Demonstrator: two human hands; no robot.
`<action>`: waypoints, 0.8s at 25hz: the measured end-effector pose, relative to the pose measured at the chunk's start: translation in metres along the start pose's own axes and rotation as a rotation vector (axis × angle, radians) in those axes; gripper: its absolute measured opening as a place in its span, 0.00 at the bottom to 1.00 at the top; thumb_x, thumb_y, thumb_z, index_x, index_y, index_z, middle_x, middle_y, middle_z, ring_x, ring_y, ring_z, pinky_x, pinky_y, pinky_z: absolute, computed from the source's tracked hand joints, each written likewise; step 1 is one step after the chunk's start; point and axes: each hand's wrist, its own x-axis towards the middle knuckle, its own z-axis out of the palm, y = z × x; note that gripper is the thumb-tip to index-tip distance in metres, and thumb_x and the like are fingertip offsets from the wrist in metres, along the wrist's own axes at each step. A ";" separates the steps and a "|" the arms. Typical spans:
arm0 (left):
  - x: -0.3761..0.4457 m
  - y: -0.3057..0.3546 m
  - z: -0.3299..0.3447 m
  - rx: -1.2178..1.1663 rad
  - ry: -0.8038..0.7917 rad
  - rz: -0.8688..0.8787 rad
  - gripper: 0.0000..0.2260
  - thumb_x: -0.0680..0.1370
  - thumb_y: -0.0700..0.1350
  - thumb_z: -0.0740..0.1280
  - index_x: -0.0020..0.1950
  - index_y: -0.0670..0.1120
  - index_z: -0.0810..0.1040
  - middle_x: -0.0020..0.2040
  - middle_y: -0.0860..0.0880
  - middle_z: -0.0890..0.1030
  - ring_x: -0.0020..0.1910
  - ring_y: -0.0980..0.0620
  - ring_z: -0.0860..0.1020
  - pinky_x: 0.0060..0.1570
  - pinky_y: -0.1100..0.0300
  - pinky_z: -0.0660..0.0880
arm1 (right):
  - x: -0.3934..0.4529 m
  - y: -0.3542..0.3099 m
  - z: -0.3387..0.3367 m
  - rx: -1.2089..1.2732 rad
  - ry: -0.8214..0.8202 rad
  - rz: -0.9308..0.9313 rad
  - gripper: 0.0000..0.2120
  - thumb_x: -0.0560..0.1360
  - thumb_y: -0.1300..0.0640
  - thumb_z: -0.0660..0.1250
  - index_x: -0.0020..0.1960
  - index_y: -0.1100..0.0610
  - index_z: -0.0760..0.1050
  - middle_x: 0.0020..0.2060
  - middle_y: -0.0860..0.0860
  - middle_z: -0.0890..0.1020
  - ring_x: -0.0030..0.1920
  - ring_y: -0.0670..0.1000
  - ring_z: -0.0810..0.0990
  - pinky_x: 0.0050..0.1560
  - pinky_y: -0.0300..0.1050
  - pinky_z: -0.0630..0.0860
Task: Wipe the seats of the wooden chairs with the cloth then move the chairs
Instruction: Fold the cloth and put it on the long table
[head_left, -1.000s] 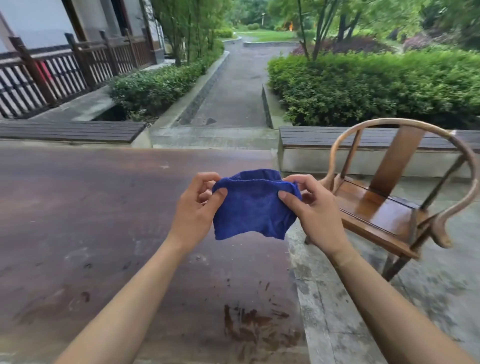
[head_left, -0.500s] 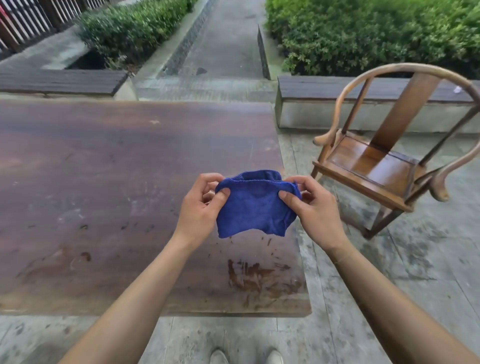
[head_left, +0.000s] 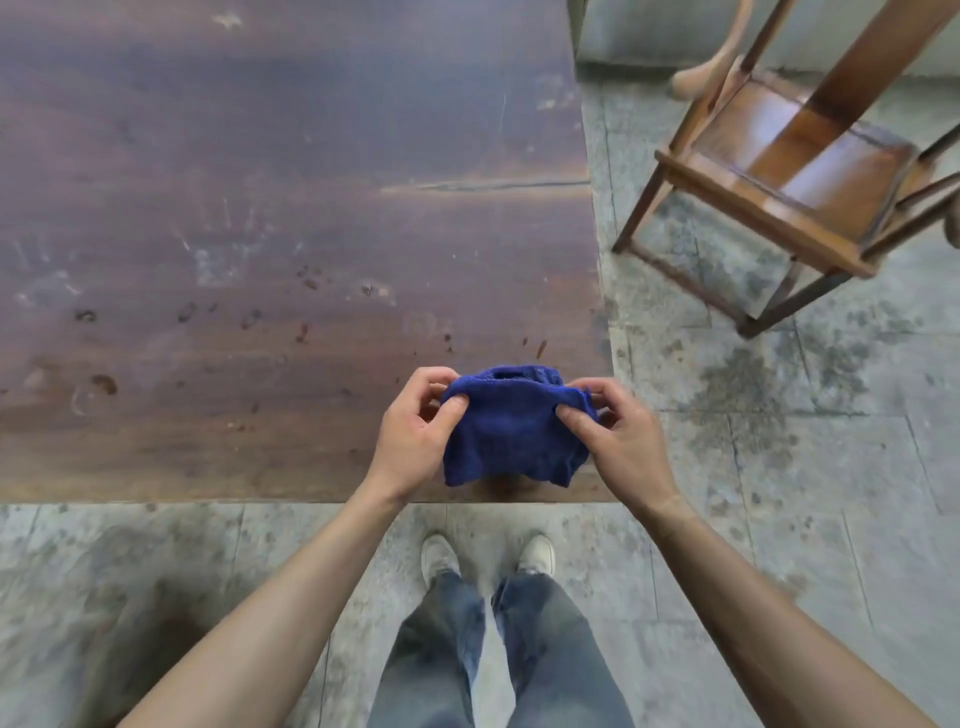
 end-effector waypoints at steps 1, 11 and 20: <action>0.003 -0.012 0.003 0.006 -0.003 -0.019 0.05 0.76 0.45 0.67 0.50 0.52 0.77 0.44 0.53 0.81 0.44 0.56 0.78 0.47 0.63 0.75 | 0.002 0.014 0.005 -0.013 -0.002 0.023 0.07 0.75 0.59 0.73 0.49 0.48 0.80 0.41 0.41 0.83 0.36 0.42 0.78 0.41 0.45 0.79; 0.064 -0.062 0.018 0.224 0.058 -0.156 0.07 0.79 0.43 0.68 0.52 0.56 0.77 0.41 0.55 0.78 0.38 0.58 0.75 0.46 0.61 0.74 | 0.067 0.058 0.039 -0.320 0.029 0.006 0.08 0.75 0.52 0.71 0.54 0.49 0.79 0.47 0.46 0.83 0.50 0.50 0.81 0.57 0.49 0.76; 0.059 -0.065 0.007 0.324 0.114 -0.099 0.10 0.77 0.47 0.70 0.57 0.54 0.76 0.49 0.52 0.80 0.42 0.52 0.79 0.49 0.47 0.81 | 0.063 0.063 0.040 -0.521 0.067 -0.097 0.19 0.76 0.48 0.69 0.65 0.49 0.74 0.58 0.52 0.77 0.59 0.58 0.75 0.57 0.58 0.75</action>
